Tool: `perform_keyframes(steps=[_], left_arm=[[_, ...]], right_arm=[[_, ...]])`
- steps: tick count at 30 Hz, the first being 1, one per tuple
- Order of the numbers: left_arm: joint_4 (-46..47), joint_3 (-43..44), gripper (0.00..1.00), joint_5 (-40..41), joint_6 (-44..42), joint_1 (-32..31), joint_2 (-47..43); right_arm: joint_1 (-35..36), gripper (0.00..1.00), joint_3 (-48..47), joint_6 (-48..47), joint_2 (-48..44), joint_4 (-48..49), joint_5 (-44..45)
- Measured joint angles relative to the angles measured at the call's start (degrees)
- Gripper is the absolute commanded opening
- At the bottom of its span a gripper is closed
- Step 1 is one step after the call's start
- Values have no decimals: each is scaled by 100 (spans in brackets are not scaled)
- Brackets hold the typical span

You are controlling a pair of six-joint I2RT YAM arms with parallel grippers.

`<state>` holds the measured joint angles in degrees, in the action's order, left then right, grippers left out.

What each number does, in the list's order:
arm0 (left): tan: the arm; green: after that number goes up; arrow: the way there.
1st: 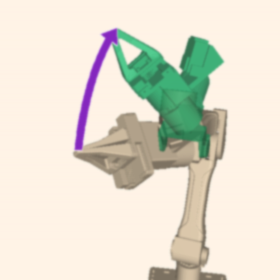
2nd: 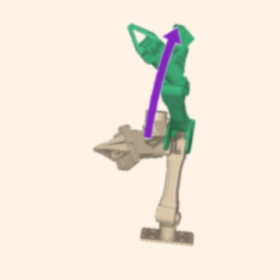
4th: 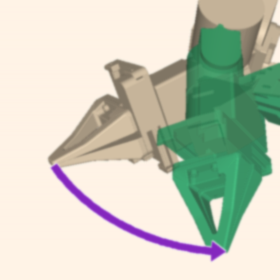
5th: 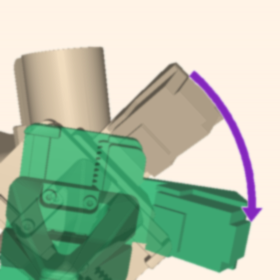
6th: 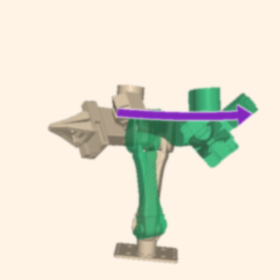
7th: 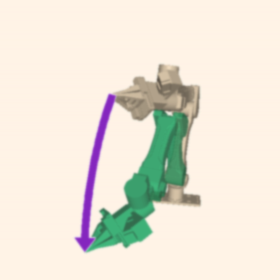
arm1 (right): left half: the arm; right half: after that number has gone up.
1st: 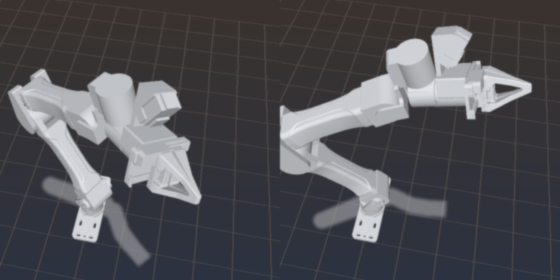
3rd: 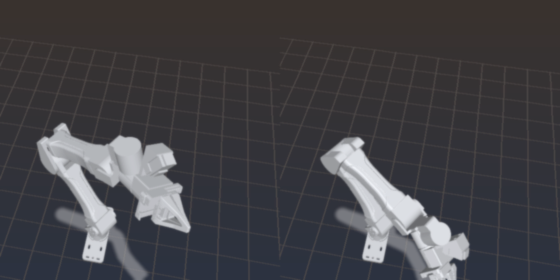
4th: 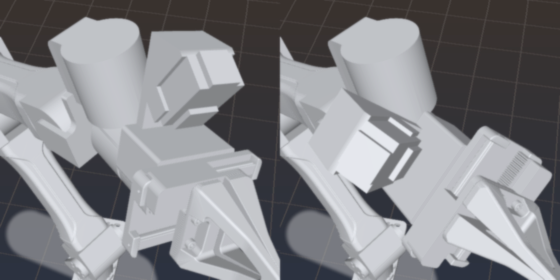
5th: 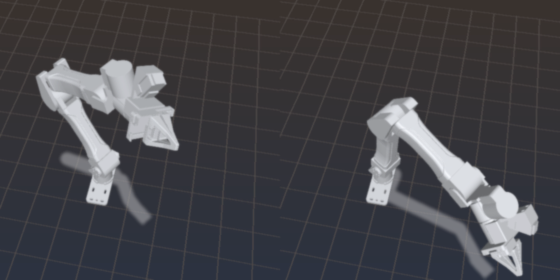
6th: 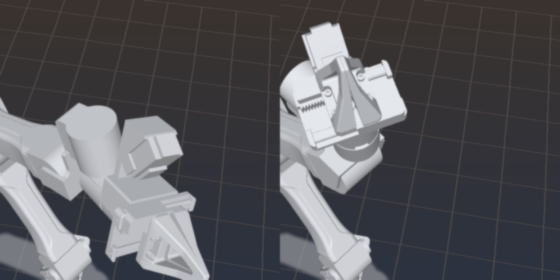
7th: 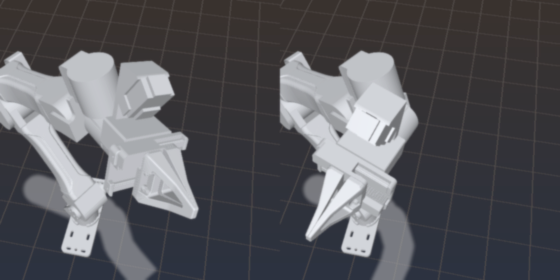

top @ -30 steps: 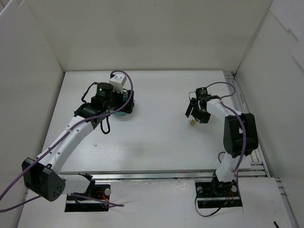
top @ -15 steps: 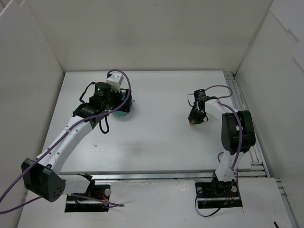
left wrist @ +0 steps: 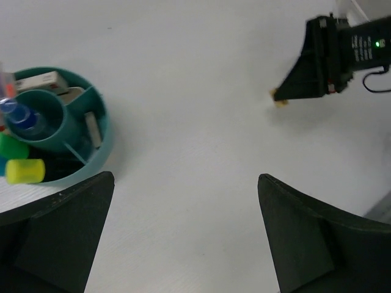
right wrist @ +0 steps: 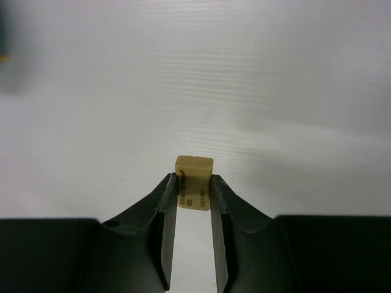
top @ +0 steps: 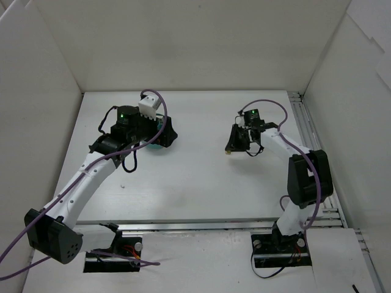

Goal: Sort the stationery into containers
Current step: Pick up the stationery from the center of the board, then place the stationery in the storage box.

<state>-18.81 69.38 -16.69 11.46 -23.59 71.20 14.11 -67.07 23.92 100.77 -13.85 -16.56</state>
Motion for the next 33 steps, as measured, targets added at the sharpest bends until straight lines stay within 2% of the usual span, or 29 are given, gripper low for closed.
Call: perform_keyframes(steps=[8,12,17,23,26,29,33], left_arm=[[887,-107,99,-1941,435,2,608],[1274,-192,99,-2603,691,-4,750],[1849,-352,97,-3101,907,-114,726],[2253,-796,84,-3209,1014,-319,645],[2422,-813,83,-3220,1032,-345,647],[2601,-811,84,-3062,1049,-409,647],[2682,-798,84,-2391,1047,-680,647]], right_arm=[[673,11,787,-1191,-2098,2455,-3241],[813,10,1049,-1648,-2546,3189,-4207],[883,9,1071,-1534,-2553,3447,-4131],[885,9,1062,-520,-2509,3932,-3683],[885,9,1038,0,-2483,4100,-3591],[896,6,925,702,-2347,4164,-3324],[931,5,752,1478,-2057,4035,-2833]])
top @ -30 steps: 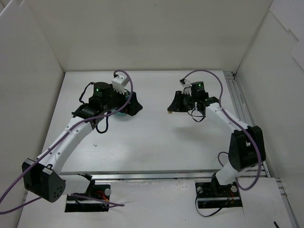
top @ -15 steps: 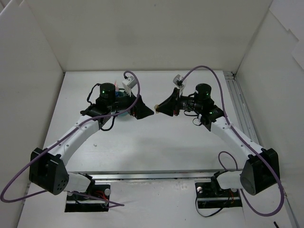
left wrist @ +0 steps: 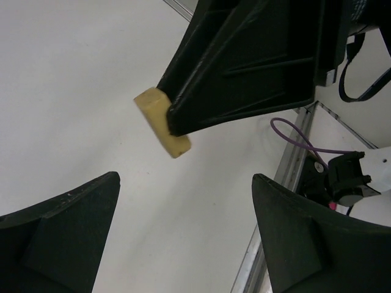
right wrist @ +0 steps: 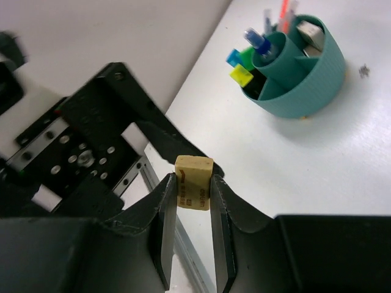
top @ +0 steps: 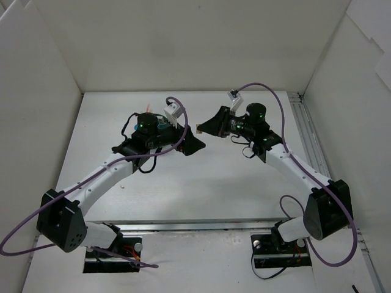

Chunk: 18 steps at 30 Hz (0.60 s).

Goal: Sort the stationery into containers
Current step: Place the stationery in the storage box.

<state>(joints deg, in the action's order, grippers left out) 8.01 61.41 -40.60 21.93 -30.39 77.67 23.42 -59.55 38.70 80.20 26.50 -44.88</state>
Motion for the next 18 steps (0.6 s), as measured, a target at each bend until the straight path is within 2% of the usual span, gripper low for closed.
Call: perform_keyframes(steps=[3,8,10,18], left_arm=[[-15,59,83,601,-72,-179,0],[-52,442,71,1298,-190,-216,142],[-26,586,69,1517,-219,-212,240],[9,741,64,1657,-291,-229,531]], right_arm=[[66,5,-55,234,116,-389,382],[181,5,-186,361,122,-918,898],[173,5,-214,437,111,-979,1012],[181,6,-245,695,101,-1355,1440]])
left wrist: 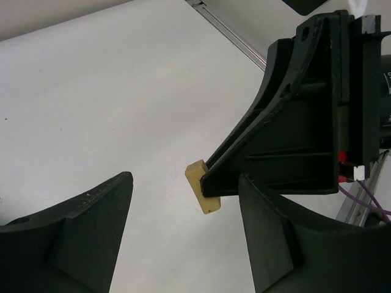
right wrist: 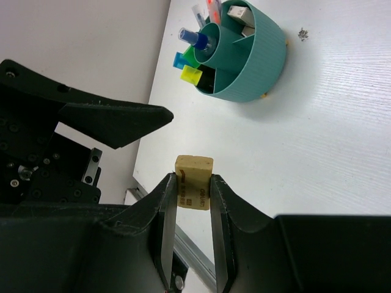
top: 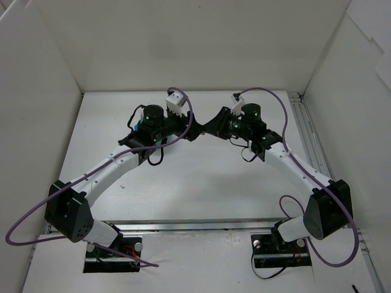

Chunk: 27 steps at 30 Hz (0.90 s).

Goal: Sort the stationery into containers
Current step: Place the stationery in the storage box.

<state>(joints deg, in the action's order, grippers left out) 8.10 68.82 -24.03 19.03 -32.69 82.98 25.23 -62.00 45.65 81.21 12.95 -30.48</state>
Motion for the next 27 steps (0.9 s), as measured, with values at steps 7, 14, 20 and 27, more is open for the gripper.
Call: perform_keyframes(steps=[7,14,20,27], left_arm=[[162,-7,65,-15,-155,-48,-17],[81,-199,66,-105,-317,-107,-90],[61,-214,66,-122,-358,-114,-92],[345,-214,62,-66,-280,-114,-90]], right_arm=[[4,6,-280,229,2,-455,372],[-2,6,-573,387,11,-518,520],[20,6,-573,492,20,-507,516],[118,6,-573,599,22,-501,518]])
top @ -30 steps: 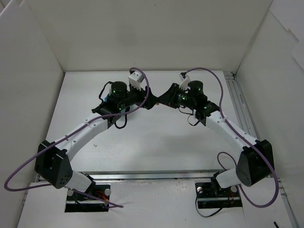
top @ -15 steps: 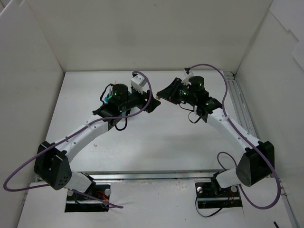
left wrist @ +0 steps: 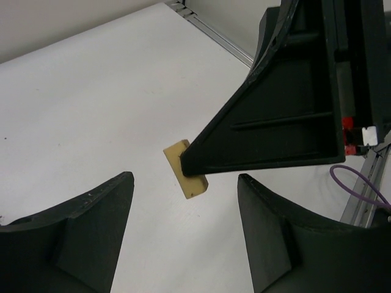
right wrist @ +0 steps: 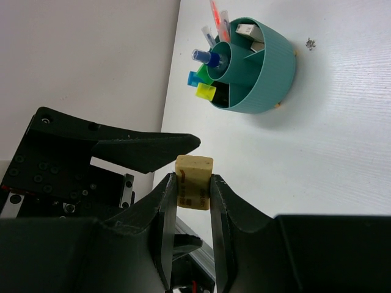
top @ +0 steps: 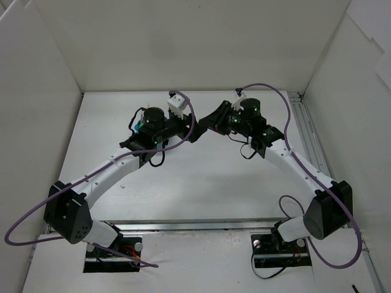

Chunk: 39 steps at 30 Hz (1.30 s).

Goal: Sort the stationery into containers
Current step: Place the stationery in the storage box.

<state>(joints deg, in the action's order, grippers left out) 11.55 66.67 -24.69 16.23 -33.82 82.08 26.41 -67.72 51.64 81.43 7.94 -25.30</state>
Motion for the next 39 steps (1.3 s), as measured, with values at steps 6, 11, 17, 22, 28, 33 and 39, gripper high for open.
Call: perform_keyframes(steps=[6,11,17,22,28,33,39], left_arm=[[256,0,40,52,109,0,111],[319,0,18,20,133,-37,234],[382,0,4,63,205,-57,289],[417,-7,27,125,269,-59,278],[595,-186,0,214,365,-63,179],[691,-238,0,249,378,-63,168],[940,-597,0,328,374,-72,-24]], right_arm=[[63,7,4,205,0,192,42],[63,7,68,400,0,343,162],[63,8,68,407,0,372,243],[63,9,68,407,0,369,258],[68,12,68,404,0,369,254],[63,14,68,385,0,380,245],[98,36,68,275,0,227,212]])
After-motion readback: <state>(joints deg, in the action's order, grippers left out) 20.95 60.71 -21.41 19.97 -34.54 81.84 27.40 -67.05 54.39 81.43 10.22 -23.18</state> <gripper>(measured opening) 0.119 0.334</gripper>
